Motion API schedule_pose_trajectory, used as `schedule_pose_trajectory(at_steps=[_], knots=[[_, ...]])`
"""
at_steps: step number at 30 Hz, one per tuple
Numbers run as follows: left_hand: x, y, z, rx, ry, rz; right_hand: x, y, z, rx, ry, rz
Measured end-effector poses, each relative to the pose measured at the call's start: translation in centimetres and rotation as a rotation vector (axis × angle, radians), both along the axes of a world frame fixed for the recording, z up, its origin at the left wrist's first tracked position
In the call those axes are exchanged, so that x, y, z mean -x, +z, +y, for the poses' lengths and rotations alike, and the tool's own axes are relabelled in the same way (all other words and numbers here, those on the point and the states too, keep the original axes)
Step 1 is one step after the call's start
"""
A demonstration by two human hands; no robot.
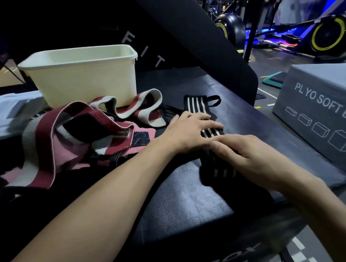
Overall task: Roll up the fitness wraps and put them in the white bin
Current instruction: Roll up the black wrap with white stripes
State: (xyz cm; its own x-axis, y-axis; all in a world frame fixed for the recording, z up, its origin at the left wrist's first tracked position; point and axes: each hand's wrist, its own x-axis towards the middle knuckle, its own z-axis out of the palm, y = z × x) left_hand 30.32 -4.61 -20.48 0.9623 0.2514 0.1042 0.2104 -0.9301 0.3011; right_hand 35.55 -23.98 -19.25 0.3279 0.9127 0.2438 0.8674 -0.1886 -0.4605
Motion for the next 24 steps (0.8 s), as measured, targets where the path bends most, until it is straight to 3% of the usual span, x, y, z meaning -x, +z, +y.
schedule_pose_trajectory(at_steps=[3, 8, 14, 20, 24], knots=[[0.0, 0.2, 0.0, 0.032, -0.014, 0.021, 0.1, -0.4, 0.0, -0.142, -0.050, 0.036], [0.1, 0.3, -0.1, 0.022, -0.019, 0.030, 0.6, -0.9, 0.4, -0.310, -0.120, -0.100], [0.2, 0.3, -0.1, 0.027, -0.020, 0.017, 1.3, -0.8, 0.5, -0.406, -0.140, -0.169], [0.4, 0.5, -0.2, 0.034, -0.019, 0.008, 1.4, -1.2, 0.5, -0.397, -0.155, -0.280], [0.1, 0.0, 0.3, 0.032, -0.025, 0.009, 0.8, -0.8, -0.9, -0.152, -0.055, -0.233]])
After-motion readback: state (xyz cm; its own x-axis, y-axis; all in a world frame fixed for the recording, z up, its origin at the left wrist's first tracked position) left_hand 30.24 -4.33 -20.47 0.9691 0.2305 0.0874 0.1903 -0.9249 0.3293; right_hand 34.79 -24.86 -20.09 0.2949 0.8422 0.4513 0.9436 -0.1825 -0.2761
